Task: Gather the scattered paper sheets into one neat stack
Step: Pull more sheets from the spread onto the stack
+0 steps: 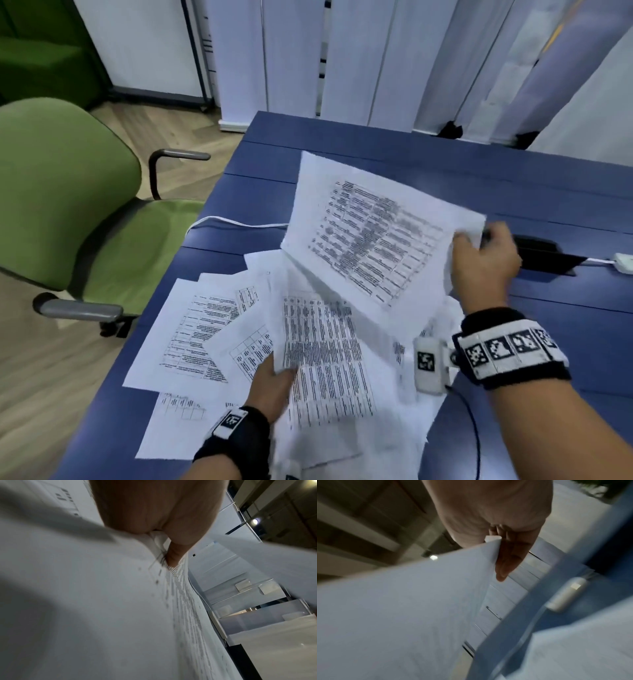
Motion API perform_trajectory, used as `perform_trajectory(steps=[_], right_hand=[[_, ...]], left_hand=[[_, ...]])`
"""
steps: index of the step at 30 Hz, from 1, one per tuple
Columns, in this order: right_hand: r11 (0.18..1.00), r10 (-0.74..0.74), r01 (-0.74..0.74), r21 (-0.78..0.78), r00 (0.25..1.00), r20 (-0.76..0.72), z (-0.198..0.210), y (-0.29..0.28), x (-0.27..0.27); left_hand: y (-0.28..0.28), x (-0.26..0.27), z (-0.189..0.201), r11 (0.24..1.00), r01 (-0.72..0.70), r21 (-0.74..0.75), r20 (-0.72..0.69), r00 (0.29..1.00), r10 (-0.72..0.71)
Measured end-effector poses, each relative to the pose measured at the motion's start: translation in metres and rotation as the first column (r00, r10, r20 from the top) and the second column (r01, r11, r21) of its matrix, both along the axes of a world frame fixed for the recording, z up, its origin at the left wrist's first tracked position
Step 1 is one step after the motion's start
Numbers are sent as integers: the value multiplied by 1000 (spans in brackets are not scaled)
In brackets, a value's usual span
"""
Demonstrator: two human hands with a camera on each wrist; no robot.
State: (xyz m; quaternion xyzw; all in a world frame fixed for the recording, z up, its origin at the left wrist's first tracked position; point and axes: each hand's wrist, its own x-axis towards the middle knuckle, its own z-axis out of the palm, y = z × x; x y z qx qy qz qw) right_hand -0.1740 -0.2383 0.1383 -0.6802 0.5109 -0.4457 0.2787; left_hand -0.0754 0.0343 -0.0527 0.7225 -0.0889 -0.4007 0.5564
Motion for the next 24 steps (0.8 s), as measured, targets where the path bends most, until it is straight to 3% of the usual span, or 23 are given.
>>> perform_trajectory(steps=[5, 9, 11, 14, 17, 19, 20, 24], right_hand=[[900, 38, 34, 434, 987, -158, -109, 26, -58], [751, 269, -33, 659, 927, -260, -161, 57, -91], [675, 411, -93, 732, 871, -268, -177, 67, -104], [616, 599, -183, 766, 740, -305, -187, 75, -113], [509, 746, -184, 841, 581, -324, -190, 80, -117], [481, 791, -191, 856, 515, -330, -190, 82, -121], [506, 771, -203, 838, 541, -335, -190, 81, -123], [665, 491, -120, 737, 814, -310, -188, 67, -123]], left_hand=[[-7, 0, 6, 997, -69, 37, -19, 997, 69], [-7, -1, 17, 983, -181, -24, -310, 936, 165], [-6, -1, 20, 978, -185, -96, -363, 921, 139], [-8, -1, 19, 975, -137, -176, -285, 955, 83], [-10, -1, 10, 988, -93, -124, -65, 994, 86], [-9, 0, 4, 990, -114, -87, -13, 994, 113], [-8, 1, 1, 990, -121, -79, -24, 993, 119], [-4, 1, 6, 994, -84, -69, -85, 993, 78]])
